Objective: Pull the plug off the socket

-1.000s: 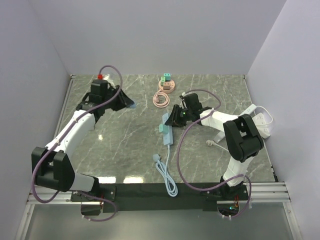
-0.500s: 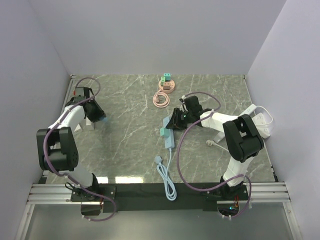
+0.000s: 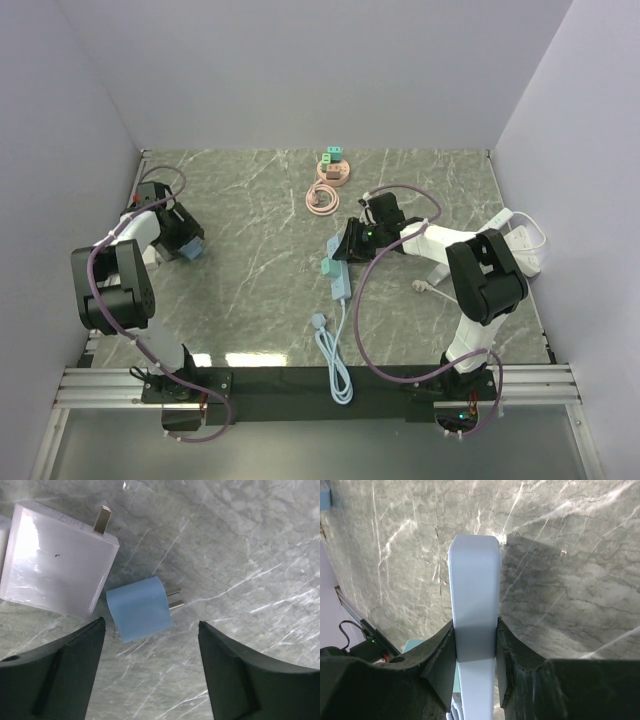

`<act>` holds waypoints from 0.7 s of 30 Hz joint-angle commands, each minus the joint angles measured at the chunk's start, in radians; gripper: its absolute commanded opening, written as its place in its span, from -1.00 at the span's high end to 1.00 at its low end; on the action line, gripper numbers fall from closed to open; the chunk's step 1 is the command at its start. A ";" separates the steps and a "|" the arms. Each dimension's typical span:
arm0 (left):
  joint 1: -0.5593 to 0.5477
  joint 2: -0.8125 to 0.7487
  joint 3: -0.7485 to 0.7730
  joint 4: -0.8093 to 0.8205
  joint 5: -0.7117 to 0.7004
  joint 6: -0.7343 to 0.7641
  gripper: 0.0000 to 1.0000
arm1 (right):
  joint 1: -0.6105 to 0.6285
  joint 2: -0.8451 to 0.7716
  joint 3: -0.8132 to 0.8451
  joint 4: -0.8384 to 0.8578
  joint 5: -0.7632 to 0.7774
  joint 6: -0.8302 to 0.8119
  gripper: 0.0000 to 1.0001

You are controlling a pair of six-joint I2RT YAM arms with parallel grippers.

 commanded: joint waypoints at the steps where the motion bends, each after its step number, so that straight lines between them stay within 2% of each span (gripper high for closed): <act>1: 0.005 -0.038 0.018 -0.004 -0.014 0.008 -0.63 | 0.009 -0.042 0.025 -0.004 -0.032 -0.003 1.00; 7: 0.002 -0.143 0.024 0.017 0.070 0.020 -0.82 | 0.010 -0.031 0.064 -0.030 -0.018 0.014 1.00; 10: -0.016 -0.215 0.003 0.042 0.196 0.043 -0.86 | 0.010 -0.030 0.085 -0.053 0.008 0.037 1.00; 11: -0.044 -0.248 -0.009 0.054 0.269 0.054 -0.86 | 0.012 -0.028 0.100 -0.064 0.020 0.044 1.00; 13: -0.090 -0.271 -0.025 0.060 0.330 0.080 -0.86 | 0.010 -0.023 0.116 -0.081 0.031 0.066 1.00; 15: -0.188 -0.294 -0.046 0.073 0.402 0.095 -0.86 | 0.012 -0.020 0.140 -0.094 0.046 0.096 1.00; 17: -0.313 -0.308 -0.063 0.097 0.439 0.100 -0.86 | 0.014 -0.019 0.151 -0.099 0.048 0.115 1.00; 21: -0.478 -0.303 -0.108 0.209 0.500 0.048 -0.84 | 0.027 -0.007 0.209 -0.140 0.074 0.141 1.00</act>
